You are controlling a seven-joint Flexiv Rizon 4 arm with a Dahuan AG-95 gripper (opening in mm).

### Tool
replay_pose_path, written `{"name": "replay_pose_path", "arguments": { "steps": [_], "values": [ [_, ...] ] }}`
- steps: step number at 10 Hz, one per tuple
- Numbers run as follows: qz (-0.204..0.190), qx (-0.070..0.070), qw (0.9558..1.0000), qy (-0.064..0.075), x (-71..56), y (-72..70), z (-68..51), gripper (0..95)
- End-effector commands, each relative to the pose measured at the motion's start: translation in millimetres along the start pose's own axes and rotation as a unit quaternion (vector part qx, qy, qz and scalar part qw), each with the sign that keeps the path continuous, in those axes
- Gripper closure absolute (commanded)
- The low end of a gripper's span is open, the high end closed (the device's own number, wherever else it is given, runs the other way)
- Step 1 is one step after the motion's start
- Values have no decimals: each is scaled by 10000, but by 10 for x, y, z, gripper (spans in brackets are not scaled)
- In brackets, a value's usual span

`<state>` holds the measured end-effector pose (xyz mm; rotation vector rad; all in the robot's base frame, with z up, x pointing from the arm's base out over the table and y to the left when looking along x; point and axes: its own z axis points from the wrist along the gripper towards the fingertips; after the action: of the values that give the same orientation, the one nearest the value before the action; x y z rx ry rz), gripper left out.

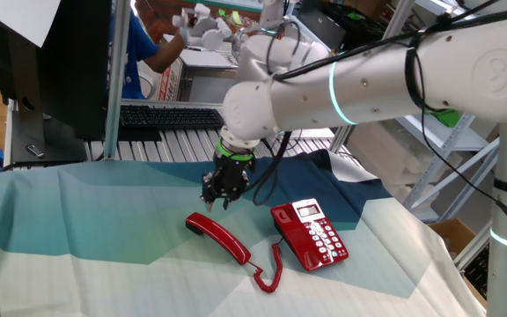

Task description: Place the handset of the telephone on the corresponding phone cradle

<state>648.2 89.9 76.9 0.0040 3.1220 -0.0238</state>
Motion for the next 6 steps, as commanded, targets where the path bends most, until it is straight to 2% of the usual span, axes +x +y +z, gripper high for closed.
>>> {"name": "replay_pose_path", "arguments": {
  "steps": [1, 6],
  "values": [
    [-14, 93, 9999, 75, 35, -23, -16, 570],
    [-131, 0, 9997, 190, 35, -23, -16, 570]
  ]
}}
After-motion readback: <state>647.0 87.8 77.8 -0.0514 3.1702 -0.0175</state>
